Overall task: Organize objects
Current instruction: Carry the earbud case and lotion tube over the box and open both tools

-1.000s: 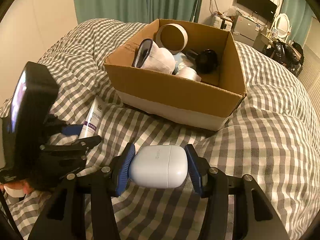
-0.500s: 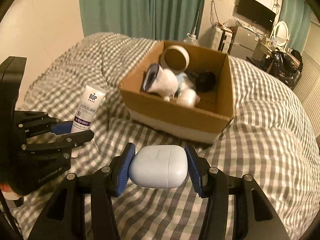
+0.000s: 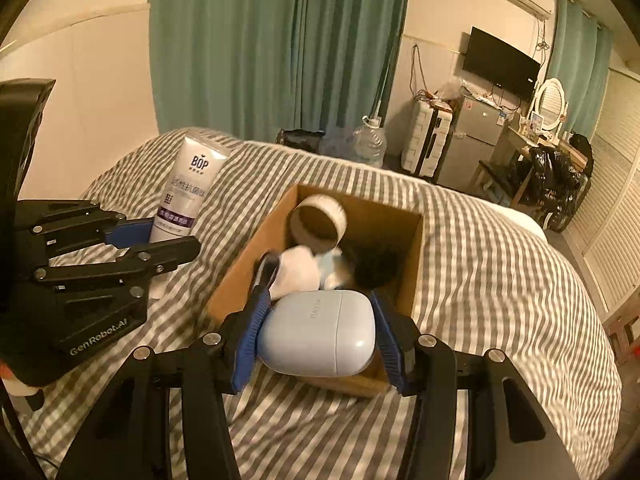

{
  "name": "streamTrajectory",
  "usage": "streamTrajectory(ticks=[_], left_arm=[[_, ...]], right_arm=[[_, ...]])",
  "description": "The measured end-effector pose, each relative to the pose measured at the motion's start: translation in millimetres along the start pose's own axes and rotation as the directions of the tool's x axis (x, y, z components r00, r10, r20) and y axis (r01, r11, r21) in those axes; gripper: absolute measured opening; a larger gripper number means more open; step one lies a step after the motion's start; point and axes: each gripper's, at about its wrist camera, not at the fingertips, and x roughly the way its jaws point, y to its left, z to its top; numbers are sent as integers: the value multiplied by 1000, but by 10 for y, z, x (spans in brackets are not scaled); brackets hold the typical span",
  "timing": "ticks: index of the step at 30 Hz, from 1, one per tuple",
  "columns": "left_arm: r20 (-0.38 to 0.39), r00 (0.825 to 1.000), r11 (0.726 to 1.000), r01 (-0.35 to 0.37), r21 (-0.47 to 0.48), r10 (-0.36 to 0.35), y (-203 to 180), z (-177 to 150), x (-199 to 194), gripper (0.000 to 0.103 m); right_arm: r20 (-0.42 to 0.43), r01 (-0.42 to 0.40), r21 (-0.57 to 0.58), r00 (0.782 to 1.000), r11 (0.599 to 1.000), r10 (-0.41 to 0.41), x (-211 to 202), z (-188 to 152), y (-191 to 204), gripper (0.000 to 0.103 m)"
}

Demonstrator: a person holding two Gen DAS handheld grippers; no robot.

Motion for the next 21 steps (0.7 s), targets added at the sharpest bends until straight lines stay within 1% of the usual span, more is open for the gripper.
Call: streamTrajectory(ticks=[4,9,10,14,17,21], left_arm=[[-14,1000,1000,11,-13,-11,-13,169,272,19],[-49,999,1000,6,-19,-7,-44,301,693,19],[-61,998,1000,8,-11,-9,-54,324,789,19],[-70,997,1000,18,7,-17,-102,364,1013,19],[-71,997,999,42,1,-42,-118,394,1175,19],[-74,994,996,87,5,-86,-104,334,1293,19]], right_arm=[[-6,-9,27,1000,1000,9,243,153,-172,51],[-41,-16,61,999,998,19,691,318,-400,51],[-48,-16,66,999,998,20,775,352,-435,51],[-79,-19,88,997,996,26,1083,434,-574,51],[-94,-8,98,995,995,17,1282,473,-663,51],[-93,-27,121,995,992,38,1411,431,-721,51]])
